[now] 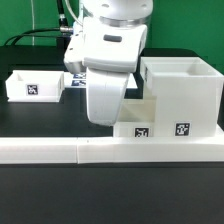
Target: Assemble drawer
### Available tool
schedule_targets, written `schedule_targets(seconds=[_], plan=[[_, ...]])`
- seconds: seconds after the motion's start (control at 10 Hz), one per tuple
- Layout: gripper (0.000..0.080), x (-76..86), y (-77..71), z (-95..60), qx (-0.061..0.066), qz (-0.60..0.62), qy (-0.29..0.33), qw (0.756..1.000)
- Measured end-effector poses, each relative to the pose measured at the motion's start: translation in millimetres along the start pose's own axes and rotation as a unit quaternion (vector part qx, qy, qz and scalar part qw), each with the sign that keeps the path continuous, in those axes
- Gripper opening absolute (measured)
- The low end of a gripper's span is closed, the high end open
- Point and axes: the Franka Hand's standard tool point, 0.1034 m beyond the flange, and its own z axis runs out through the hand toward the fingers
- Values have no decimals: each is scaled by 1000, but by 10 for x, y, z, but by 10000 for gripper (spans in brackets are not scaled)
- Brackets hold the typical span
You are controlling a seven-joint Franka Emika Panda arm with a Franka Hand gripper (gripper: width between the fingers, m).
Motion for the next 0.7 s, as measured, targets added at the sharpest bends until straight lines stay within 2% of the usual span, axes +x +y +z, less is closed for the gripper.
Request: schedule_targets(seconds=[0.3,0.4,0.7], plan=[[649,68,5,-2,-3,49,-6,999],[649,186,-19,-14,-4,55,-10,998],[649,195,-40,-78,-1,58,-36,998]])
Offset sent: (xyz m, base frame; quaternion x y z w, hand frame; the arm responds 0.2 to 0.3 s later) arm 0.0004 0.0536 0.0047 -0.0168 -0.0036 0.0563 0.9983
